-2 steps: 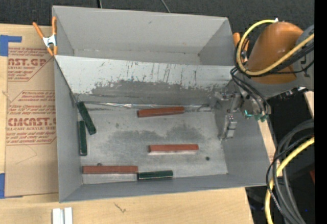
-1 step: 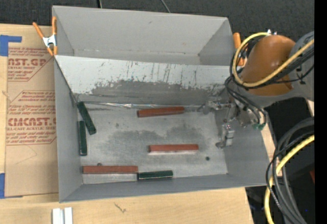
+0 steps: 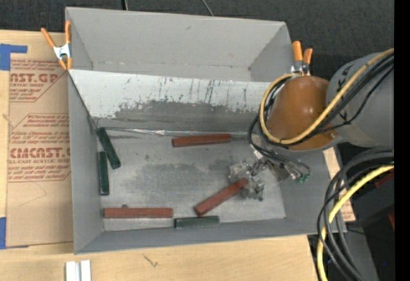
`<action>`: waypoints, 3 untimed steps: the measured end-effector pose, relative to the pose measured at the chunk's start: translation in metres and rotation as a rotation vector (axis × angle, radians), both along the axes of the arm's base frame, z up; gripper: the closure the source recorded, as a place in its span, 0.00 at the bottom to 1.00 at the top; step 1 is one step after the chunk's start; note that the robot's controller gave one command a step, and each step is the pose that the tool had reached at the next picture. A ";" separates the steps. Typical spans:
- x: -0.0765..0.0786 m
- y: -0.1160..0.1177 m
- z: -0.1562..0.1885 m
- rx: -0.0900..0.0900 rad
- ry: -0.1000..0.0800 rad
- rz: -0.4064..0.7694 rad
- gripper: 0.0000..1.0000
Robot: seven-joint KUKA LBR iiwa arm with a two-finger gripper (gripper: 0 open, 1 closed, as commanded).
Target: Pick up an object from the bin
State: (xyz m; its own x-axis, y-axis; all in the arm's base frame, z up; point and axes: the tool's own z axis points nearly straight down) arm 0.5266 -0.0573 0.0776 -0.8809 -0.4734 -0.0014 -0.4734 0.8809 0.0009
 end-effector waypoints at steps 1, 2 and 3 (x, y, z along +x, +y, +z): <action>0.000 0.000 0.000 0.000 0.000 0.000 1.00; -0.005 -0.006 0.047 0.001 0.007 0.016 1.00; -0.019 -0.005 0.115 0.000 0.002 0.042 1.00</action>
Offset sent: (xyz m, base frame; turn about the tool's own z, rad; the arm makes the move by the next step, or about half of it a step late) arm -0.0095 -0.0221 0.1527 -0.0495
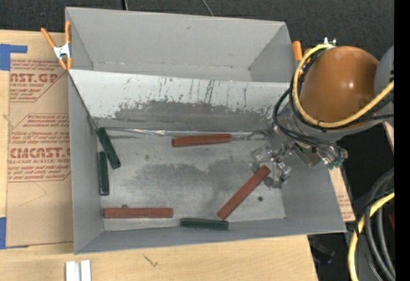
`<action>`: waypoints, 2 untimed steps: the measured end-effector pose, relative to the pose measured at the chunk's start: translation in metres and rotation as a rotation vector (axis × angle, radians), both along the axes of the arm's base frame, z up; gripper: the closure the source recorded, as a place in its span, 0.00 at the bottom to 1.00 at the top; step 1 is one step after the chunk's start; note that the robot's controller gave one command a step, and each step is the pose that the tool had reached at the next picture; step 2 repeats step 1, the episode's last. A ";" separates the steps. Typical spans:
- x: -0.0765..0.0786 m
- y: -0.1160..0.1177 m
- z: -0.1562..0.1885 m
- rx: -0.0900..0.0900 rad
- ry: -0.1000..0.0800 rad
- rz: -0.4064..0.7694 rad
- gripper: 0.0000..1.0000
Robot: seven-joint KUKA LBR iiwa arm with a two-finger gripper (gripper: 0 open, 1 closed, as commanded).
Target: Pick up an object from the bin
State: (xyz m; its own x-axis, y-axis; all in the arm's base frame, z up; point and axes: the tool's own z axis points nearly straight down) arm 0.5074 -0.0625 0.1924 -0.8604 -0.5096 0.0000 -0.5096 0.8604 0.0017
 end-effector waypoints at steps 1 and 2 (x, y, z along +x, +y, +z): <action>0.035 -0.055 0.028 0.000 -0.004 0.099 1.00; 0.035 -0.055 0.028 0.000 -0.004 0.099 1.00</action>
Offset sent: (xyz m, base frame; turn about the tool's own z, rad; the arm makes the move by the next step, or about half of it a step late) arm -0.0110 0.0145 0.1161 -0.5212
